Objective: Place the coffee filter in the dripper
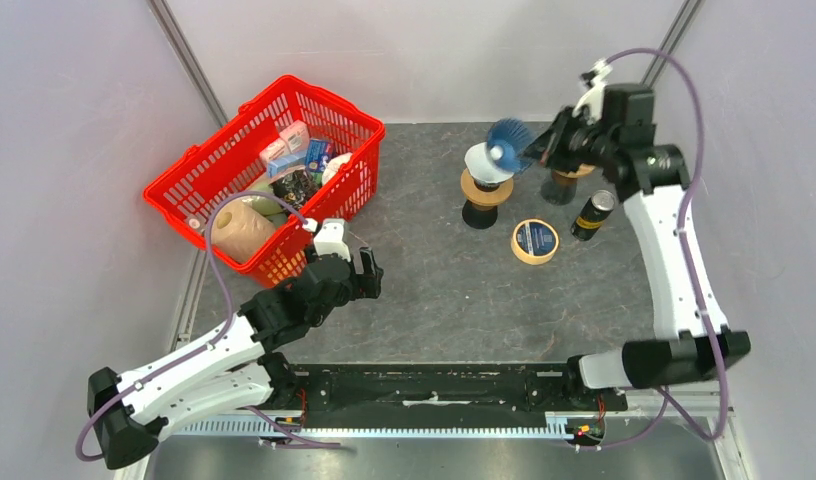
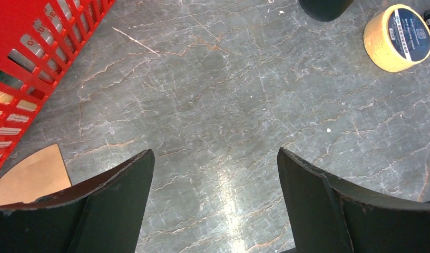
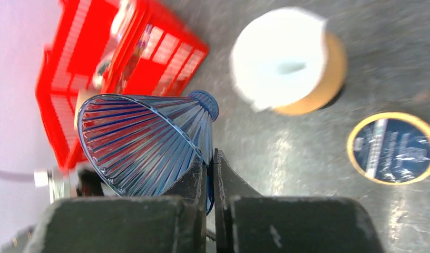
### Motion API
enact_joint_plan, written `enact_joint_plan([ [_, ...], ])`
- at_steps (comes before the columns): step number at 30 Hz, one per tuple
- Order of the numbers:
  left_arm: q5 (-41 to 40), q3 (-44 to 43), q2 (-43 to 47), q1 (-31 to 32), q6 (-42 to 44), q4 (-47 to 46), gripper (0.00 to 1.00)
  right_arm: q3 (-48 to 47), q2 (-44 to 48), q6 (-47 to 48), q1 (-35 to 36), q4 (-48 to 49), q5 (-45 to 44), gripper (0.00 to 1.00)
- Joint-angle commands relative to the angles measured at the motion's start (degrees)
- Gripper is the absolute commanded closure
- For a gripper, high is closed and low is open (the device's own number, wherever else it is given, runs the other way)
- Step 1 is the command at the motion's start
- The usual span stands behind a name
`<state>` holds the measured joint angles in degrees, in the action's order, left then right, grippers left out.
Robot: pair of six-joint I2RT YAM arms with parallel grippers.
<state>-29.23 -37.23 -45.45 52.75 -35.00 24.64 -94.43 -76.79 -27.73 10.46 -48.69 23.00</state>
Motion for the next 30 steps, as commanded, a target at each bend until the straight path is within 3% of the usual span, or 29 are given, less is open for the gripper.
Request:
enact_joint_plan([
  [1,1.2,1.0,0.2,-1.1,-0.2,-3.6,0.07,-9.0,-8.1,-2.8,-13.3,-2.0,5.2,1.0],
  [6,1.8,1.3,-0.4,-1.8,-0.6,-4.0,0.07,-22.5,-19.8,-0.1,-22.5,-11.0,2.3,1.0],
  [9,1.7,1.5,-1.1,-2.2,-1.0,-4.6,0.07,-25.6,-24.5,1.3,-24.9,-12.6,-0.7,1.0],
  [15,3.9,1.8,-2.8,-3.6,-0.6,-6.9,0.06,-31.1,-31.7,4.2,-26.9,-16.6,-2.8,1.0],
  [30,9.4,2.6,-6.0,-6.9,-1.5,-9.4,0.06,-36.5,-41.5,5.8,-28.2,-14.1,-2.5,1.0],
])
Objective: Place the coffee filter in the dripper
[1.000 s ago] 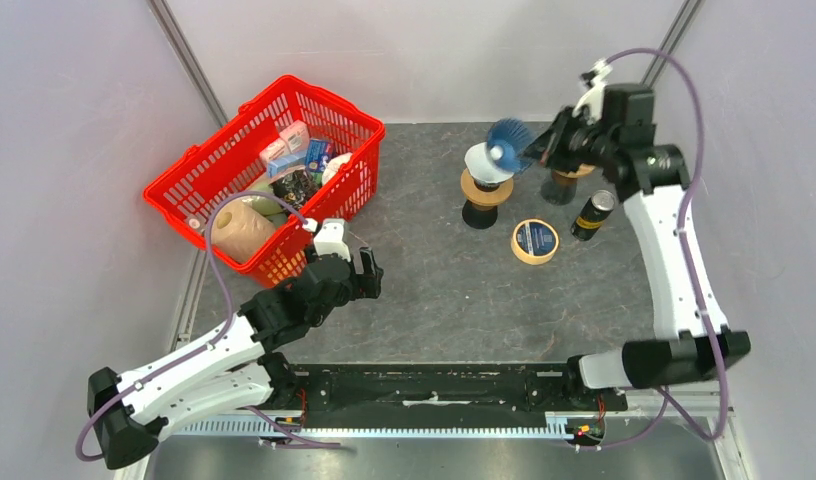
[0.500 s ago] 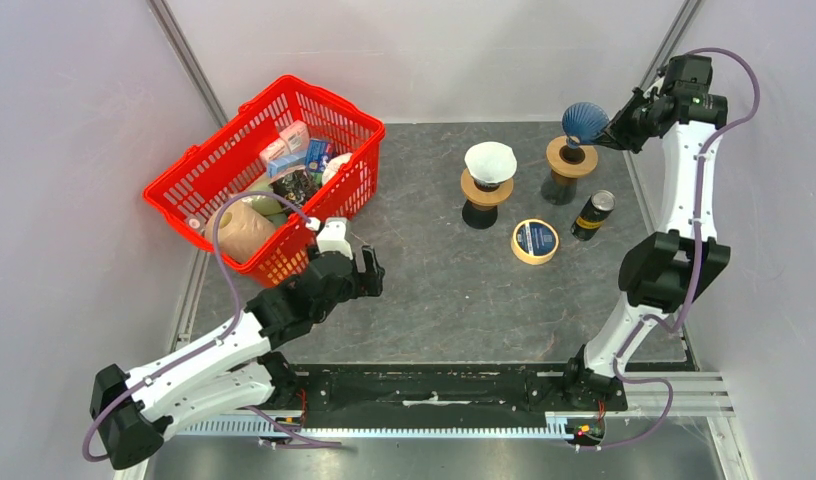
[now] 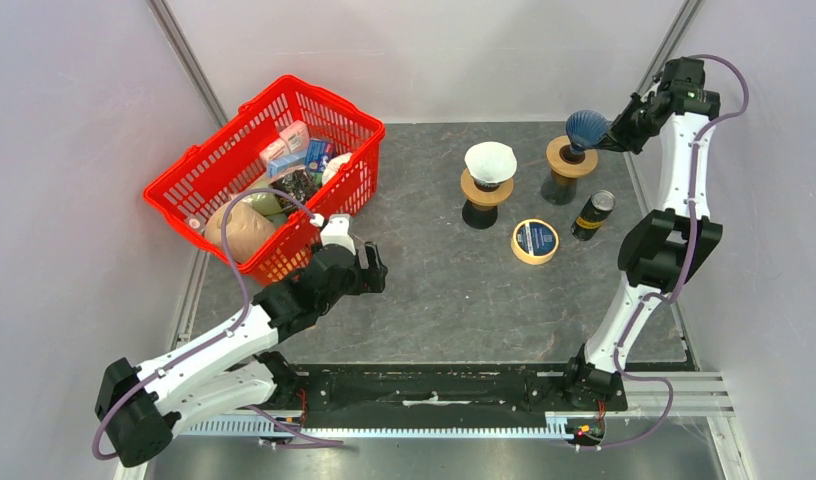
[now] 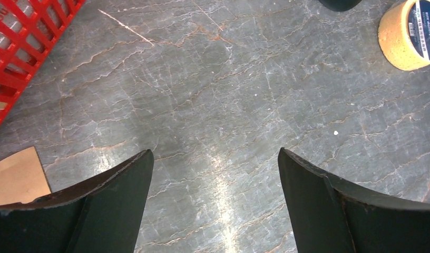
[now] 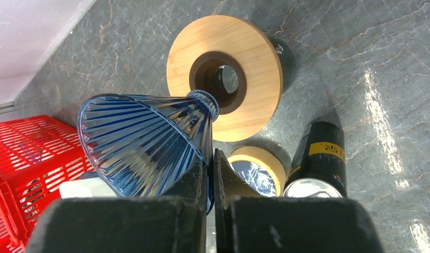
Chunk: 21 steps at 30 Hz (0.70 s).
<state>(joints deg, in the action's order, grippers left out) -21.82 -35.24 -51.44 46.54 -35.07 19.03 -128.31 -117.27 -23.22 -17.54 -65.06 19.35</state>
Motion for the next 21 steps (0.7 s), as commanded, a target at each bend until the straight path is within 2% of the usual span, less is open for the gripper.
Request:
enact_joint_plan([
  [1,2.5,1.0,0.3,-0.8,-1.3,-4.4,0.06,-2.6,-1.6,1.6,-0.3,2.7,1.0,1.0],
  [8,3.3,2.6,1.8,-1.1,-1.0,-6.2,0.05,-2.6,-4.7,0.9,-0.2,5.5,0.3,1.0],
  [21,4.1,3.4,1.7,-1.7,-1.1,-7.4,0.05,-1.1,-7.3,1.4,-0.2,1.3,-3.2,1.0],
])
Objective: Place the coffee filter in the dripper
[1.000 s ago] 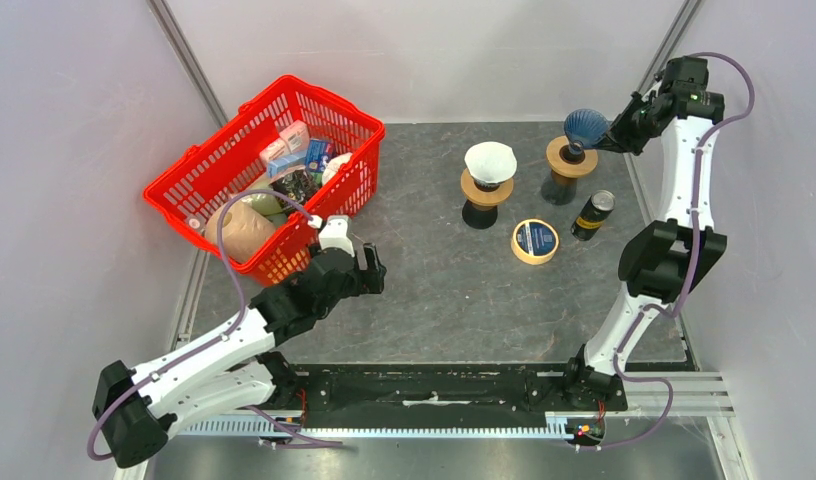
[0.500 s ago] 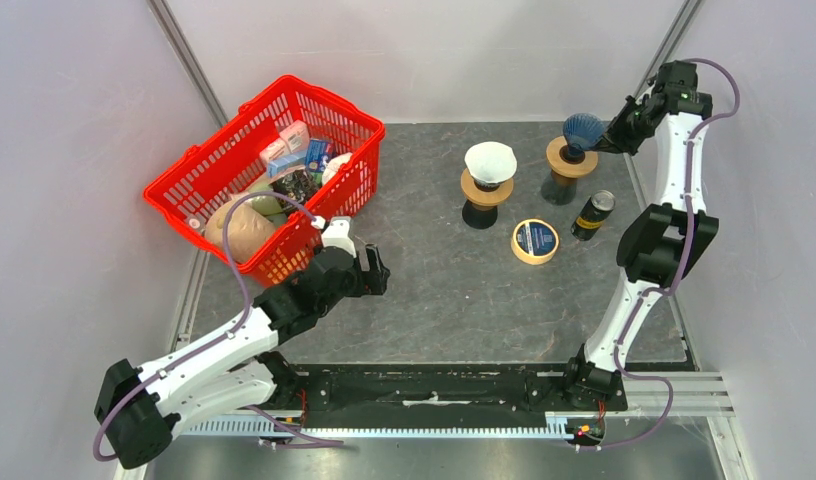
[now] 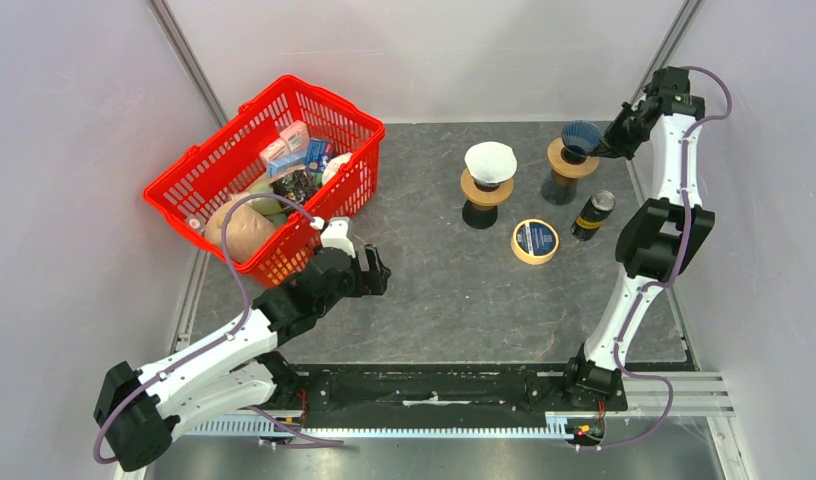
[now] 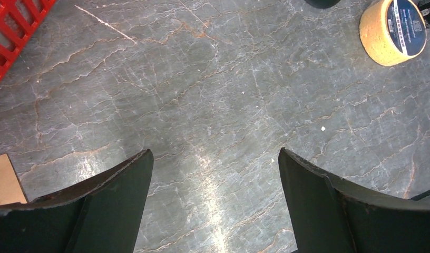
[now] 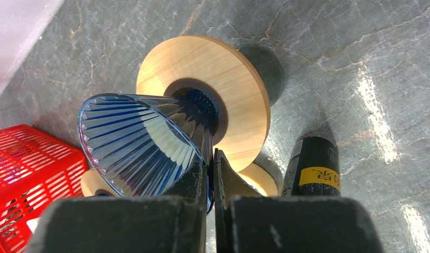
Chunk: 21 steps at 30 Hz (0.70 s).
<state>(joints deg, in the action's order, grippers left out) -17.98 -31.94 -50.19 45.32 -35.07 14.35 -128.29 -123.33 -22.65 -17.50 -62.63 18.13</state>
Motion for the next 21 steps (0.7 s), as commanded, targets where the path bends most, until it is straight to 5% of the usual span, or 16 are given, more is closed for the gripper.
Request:
enact_joint_plan([
  [1,0.2,0.1,0.5,-0.5,-1.1,-2.7,0.05,-1.3,-1.5,0.9,-0.2,-1.8,-2.3,1.0],
  [21,1.2,3.0,3.9,-3.1,-2.9,-3.2,0.05,-4.6,-10.0,6.7,2.1,-20.3,-21.6,1.0],
])
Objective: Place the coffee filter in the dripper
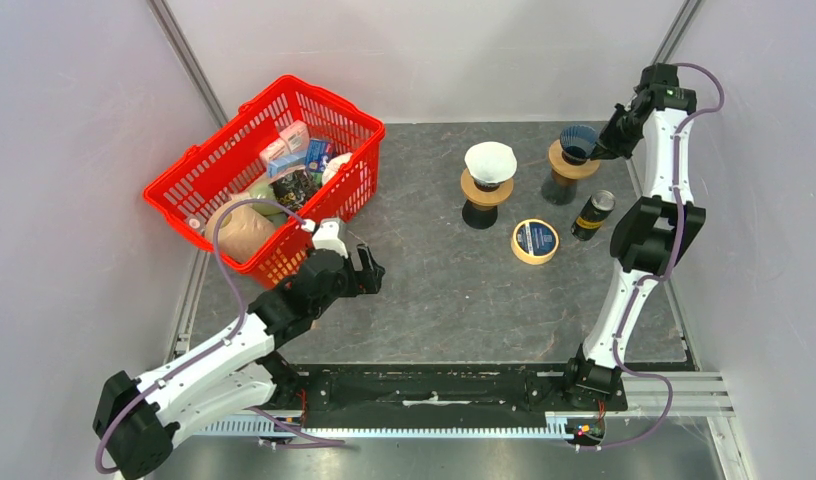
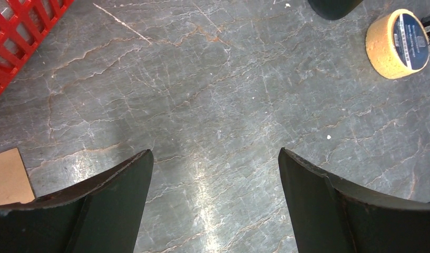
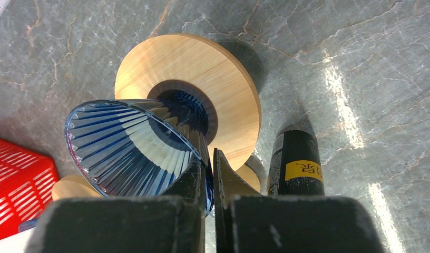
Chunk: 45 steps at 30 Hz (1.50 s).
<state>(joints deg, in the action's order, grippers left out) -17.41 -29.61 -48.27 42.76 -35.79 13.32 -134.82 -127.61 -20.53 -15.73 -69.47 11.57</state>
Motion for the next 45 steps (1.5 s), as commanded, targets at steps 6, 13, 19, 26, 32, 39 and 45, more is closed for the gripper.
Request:
enact_joint_plan([
  [6,1.1,1.4,3.8,-1.3,-2.4,-1.7,0.05,3.3,-8.4,4.8,0.8,-15.5,-18.4,1.0],
  [13,1.1,1.6,4.5,-1.9,-2.7,-1.2,0.05,3.3,-12.5,4.8,0.9,-17.6,-21.4,1.0],
  [19,2.1,2.0,4.6,-2.3,-3.2,-1.3,0.05,3.4,-14.6,4.2,1.3,-19.9,-24.3,1.0],
  [26,2.5,2.3,4.8,-2.7,-3.7,-1.5,0.05,1.7,-16.6,3.3,2.6,-22.3,-28.5,1.0],
  [32,3.3,2.7,5.4,-3.0,-4.1,-1.6,0.05,3.3,-18.6,2.8,2.6,-23.5,-31.4,1.0],
  [39,3.3,2.8,5.7,-3.3,-4.0,-1.7,0.05,3.9,-19.1,3.0,2.6,-23.3,-31.3,1.0],
  [45,4.0,1.7,4.8,-3.5,-3.3,-1.2,0.05,-2.0,-15.0,3.7,2.7,-22.5,-23.2,1.0],
])
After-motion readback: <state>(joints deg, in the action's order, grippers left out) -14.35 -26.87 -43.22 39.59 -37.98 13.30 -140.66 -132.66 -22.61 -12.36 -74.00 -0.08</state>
